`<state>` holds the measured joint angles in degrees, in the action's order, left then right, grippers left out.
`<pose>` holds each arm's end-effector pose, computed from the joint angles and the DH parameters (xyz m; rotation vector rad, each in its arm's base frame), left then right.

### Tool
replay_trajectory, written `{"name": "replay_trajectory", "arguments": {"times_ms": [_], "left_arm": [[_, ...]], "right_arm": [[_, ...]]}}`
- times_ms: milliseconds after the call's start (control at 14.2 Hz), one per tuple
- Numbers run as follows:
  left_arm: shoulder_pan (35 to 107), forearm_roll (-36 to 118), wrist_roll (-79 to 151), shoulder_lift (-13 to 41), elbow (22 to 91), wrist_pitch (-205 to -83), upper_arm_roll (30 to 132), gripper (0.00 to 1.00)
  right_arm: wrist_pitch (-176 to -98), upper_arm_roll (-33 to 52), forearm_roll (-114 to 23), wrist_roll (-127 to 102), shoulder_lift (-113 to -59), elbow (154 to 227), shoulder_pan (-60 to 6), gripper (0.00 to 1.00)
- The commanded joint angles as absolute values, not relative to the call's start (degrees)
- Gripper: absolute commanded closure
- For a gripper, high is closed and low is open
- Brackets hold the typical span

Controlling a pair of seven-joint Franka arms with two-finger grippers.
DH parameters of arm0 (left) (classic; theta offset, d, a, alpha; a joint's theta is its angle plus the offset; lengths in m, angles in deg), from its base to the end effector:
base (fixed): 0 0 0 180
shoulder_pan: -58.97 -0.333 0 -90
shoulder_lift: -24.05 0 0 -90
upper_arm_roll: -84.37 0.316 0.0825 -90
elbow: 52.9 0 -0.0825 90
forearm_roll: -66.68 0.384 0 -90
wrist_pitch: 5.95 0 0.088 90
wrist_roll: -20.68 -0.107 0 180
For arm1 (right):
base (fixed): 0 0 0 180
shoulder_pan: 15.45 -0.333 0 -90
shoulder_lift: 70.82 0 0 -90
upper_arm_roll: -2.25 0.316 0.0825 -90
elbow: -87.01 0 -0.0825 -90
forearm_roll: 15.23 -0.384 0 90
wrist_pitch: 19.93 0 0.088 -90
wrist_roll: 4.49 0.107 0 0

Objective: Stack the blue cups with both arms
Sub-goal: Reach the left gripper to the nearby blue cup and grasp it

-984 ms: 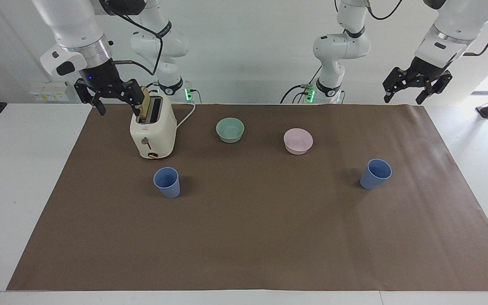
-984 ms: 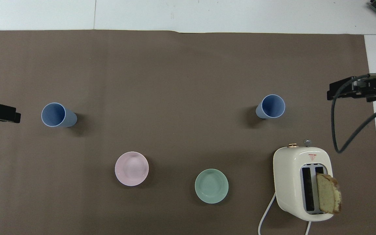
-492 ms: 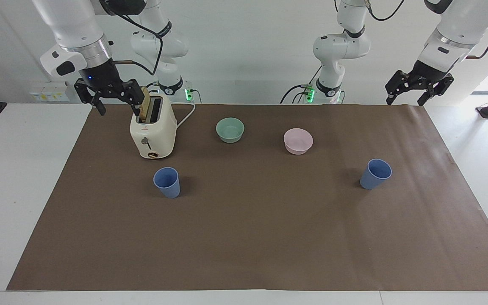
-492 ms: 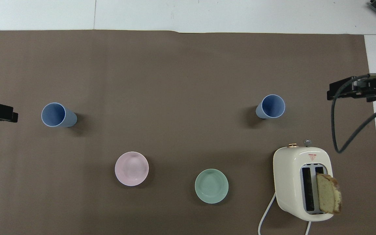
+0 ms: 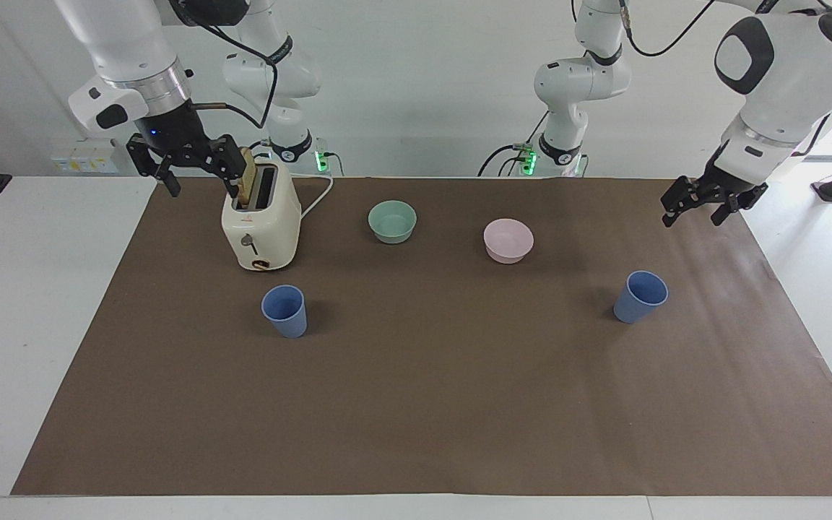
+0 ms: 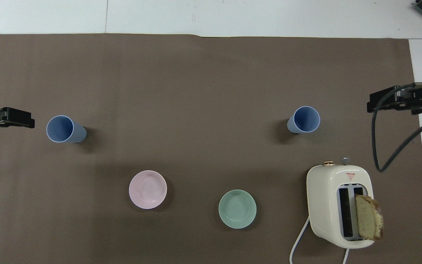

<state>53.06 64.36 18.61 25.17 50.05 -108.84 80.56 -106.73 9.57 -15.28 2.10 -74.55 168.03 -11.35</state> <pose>0.5588 0.0168 0.5473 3.1039 0.0143 0.0308 0.5686 0.0292 0.6568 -3.1275 0.0926 -0.0554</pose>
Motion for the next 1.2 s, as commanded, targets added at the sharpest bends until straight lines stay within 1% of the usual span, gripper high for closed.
{"name": "replay_trajectory", "arguments": {"times_ms": [0, 281, 492, 633, 773, 844, 984, 1125], "left_arm": [[51.2, 64.8, 18.7, 23.1, 53.8, -114.4, 80.2, 0.0], [50.5, 64.8, 19.2, 18.9, 57.9, -121.1, 80.2, 0.0], [50.5, 64.8, 19.1, 17.5, 61.3, -127.5, 80.2, 0.0], [50.6, 64.8, 18.9, 15.5, 61.8, -129.0, 80.2, 0.0], [50.9, 64.8, 19.0, 15.0, 62.6, -130.6, 80.2, 0.0], [50.9, 64.8, 19.2, 15.0, 62.8, -130.8, 80.2, 0.23], [50.7, 64.8, 18.6, 15.0, 62.8, -130.8, 80.2, 0.99], [51.0, 64.8, 18.6, 14.9, 62.4, -130.8, 80.2, 1.0]], "right_arm": [[-106.9, 9.8, -16.5, 0.9, -73.5, 169.3, -10.5, 0.0], [-106.9, 9.8, -16.5, 0.9, -73.5, 169.3, -10.5, 0.0], [-106.9, 9.8, -16.5, 0.9, -73.5, 169.3, -10.5, 0.0], [-106.9, 9.8, -16.5, 0.9, -73.5, 169.3, -10.5, 0.0], [-106.9, 9.8, -16.5, 0.9, -73.5, 169.3, -10.5, 0.0], [-106.9, 9.8, -16.5, 0.9, -73.5, 169.3, -10.5, 0.0], [-106.9, 9.8, -16.4, 0.9, -73.5, 169.3, -10.5, 0.0], [-106.9, 9.8, -16.5, 0.9, -73.5, 169.3, -10.5, 0.0]]}}
